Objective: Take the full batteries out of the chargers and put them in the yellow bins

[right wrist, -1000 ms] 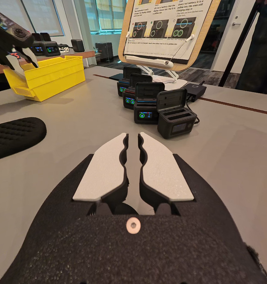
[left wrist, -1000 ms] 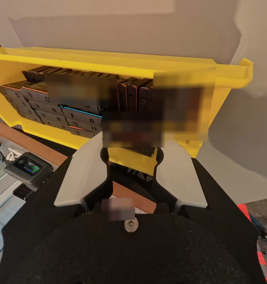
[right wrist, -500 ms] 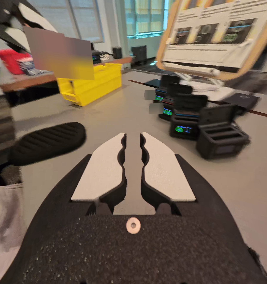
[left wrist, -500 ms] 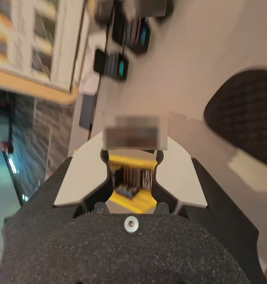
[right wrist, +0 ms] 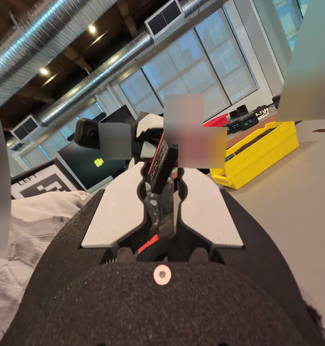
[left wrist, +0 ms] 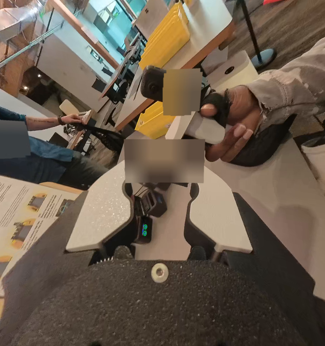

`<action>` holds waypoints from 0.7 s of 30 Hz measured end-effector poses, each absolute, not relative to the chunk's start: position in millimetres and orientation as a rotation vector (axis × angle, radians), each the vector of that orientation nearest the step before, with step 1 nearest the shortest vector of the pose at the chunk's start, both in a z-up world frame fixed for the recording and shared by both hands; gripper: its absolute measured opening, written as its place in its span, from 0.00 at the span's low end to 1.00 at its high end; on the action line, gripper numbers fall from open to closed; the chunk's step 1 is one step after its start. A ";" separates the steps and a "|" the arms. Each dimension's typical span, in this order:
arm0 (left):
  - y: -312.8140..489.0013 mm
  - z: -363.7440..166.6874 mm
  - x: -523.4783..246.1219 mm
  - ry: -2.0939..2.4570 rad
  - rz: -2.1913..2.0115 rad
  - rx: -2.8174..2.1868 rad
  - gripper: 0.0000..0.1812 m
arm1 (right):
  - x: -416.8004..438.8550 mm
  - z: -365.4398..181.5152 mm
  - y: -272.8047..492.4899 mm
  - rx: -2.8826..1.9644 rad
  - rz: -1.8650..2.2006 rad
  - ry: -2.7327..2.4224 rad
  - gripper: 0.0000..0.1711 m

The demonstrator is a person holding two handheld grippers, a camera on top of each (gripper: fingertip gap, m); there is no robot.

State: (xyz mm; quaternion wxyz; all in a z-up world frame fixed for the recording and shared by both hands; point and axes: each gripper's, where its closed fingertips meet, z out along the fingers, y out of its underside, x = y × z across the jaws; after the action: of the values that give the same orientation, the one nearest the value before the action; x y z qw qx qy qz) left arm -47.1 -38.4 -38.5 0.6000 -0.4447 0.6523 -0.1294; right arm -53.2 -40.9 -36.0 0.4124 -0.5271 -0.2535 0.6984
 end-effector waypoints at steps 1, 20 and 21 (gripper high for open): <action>-40.2 -40.5 -41.9 1.511 -0.329 -1.025 0.33 | -49.9 -36.6 -42.3 -1.323 1.772 -0.629 0.13; -62.0 -45.7 -1.2 0.724 -1.242 -1.119 0.21 | 7.6 -25.9 -52.5 -0.865 1.680 -0.364 0.06; -63.3 -46.4 0.4 0.706 -1.259 -1.117 0.20 | 6.2 -27.4 -53.3 -0.860 1.687 -0.356 0.06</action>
State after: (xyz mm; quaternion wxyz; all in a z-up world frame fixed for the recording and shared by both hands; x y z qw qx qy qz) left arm 0.4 -63.3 -46.4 0.6117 -0.4840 0.3061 -0.5458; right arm 6.2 -53.3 -27.4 0.5707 -0.3664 -0.1519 0.7190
